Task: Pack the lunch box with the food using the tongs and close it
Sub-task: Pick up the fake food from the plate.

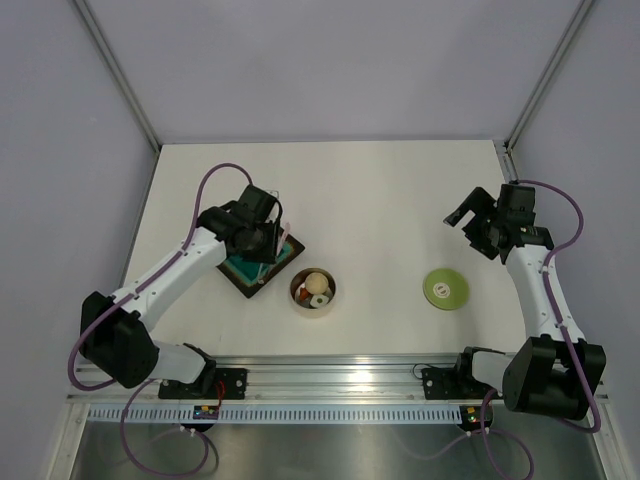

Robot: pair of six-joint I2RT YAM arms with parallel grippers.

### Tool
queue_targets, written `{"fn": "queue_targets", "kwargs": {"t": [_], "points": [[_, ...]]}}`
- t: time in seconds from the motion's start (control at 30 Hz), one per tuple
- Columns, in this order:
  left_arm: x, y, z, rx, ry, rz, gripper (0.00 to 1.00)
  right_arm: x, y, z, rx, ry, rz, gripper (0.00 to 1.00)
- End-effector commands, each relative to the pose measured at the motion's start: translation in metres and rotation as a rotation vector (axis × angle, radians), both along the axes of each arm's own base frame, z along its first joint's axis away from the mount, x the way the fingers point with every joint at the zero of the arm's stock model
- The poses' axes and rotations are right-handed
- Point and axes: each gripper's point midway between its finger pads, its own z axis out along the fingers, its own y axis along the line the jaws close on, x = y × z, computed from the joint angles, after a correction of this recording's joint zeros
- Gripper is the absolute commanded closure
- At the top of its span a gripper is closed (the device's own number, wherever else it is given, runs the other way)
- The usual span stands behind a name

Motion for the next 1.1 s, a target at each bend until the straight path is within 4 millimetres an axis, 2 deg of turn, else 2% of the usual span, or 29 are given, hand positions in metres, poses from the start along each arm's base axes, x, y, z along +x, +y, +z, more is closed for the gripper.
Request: {"fn": "queue_targets", "kwargs": {"t": [0.0,0.4,0.5,0.73,0.9,0.93,1.07], "points": [[0.008,0.006,0.014,-0.015,-0.073,0.035,0.62,0.009,0.006,0.010,0.030,-0.047,0.024,0.00],[-0.002,0.022,-0.005,0.001,-0.045,0.069,0.62,0.014,0.006,0.013,0.033,-0.049,0.026,0.01],[-0.005,0.023,-0.007,0.003,-0.043,0.071,0.57,0.014,0.006,0.014,0.032,-0.052,0.027,0.00],[-0.007,0.032,-0.010,0.012,-0.035,0.103,0.58,0.014,0.006,0.012,0.038,-0.052,0.025,0.00],[-0.009,0.043,-0.001,0.011,-0.065,0.154,0.69,0.013,0.007,0.012,0.039,-0.049,0.027,0.00],[-0.011,0.047,0.003,0.015,-0.071,0.166,0.75,0.014,0.006,0.012,0.036,-0.050,0.027,0.00],[-0.013,0.066,0.028,0.002,-0.137,0.227,0.83,0.015,0.007,0.012,0.039,-0.052,0.030,0.01]]}}
